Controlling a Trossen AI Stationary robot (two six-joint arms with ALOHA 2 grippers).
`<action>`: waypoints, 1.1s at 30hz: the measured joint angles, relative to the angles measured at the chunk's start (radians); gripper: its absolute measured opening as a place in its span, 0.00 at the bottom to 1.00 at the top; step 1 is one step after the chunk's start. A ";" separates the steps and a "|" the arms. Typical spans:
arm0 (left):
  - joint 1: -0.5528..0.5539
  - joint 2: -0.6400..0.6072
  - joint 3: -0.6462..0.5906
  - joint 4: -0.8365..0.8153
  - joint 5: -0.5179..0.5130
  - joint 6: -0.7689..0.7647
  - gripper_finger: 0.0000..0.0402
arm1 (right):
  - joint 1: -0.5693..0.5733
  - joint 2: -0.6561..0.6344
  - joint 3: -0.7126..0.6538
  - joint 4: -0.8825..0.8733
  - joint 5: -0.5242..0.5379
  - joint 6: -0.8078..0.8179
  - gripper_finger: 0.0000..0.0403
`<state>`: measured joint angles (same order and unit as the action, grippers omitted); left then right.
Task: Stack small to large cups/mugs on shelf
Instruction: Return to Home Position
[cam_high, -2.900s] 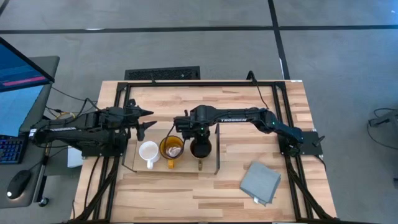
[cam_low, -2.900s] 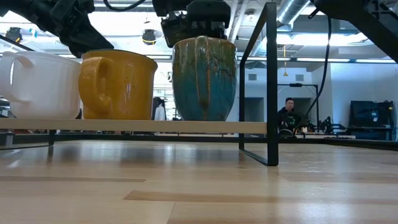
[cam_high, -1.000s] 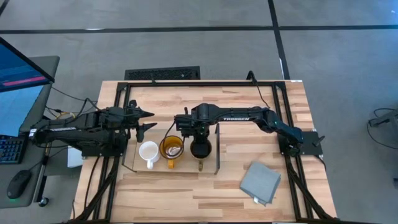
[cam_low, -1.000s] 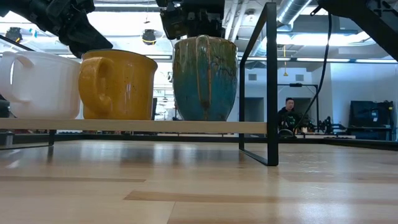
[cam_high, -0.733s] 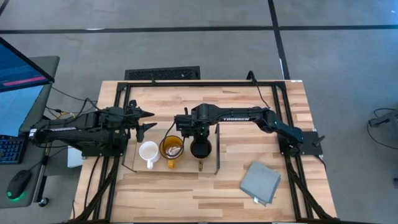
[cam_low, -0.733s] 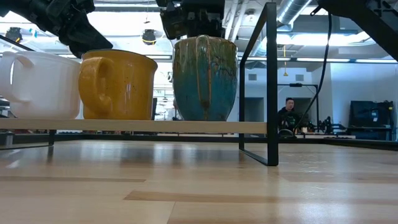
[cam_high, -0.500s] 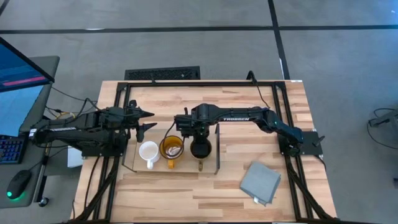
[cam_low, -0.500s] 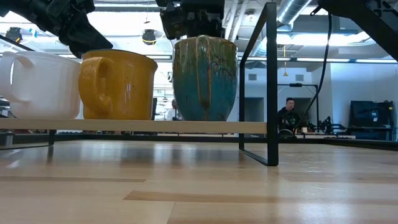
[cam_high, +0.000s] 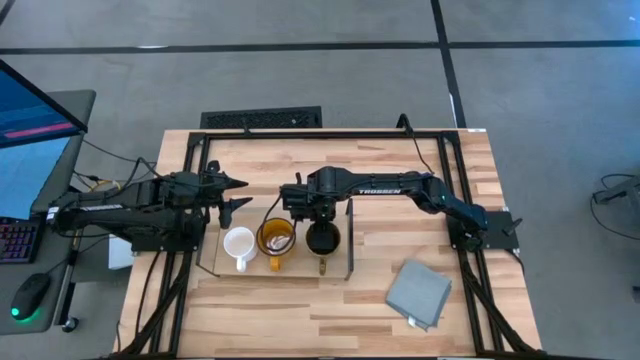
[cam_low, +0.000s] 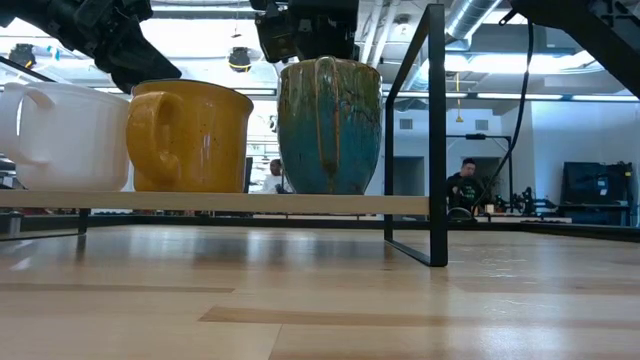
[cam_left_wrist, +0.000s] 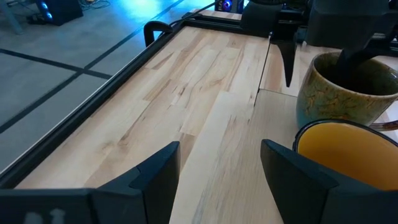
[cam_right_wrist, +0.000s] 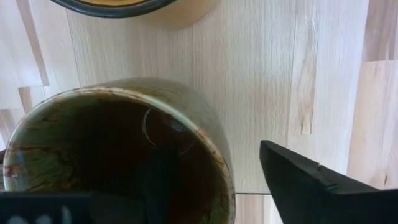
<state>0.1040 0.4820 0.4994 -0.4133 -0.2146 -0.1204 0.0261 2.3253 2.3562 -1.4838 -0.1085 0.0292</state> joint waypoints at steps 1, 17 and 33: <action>0.000 0.000 0.000 0.000 0.000 0.000 0.54 | 0.000 0.000 0.000 -0.001 0.000 0.000 0.65; 0.000 0.000 0.000 0.000 0.000 0.000 0.54 | 0.000 -0.002 -0.001 -0.059 0.000 -0.003 0.66; 0.000 0.000 0.000 0.000 0.035 0.003 0.54 | -0.018 -0.127 -0.001 -0.018 0.001 0.001 0.66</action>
<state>0.1043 0.4820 0.4993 -0.4129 -0.1795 -0.1177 0.0081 2.1978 2.3554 -1.5021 -0.1072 0.0299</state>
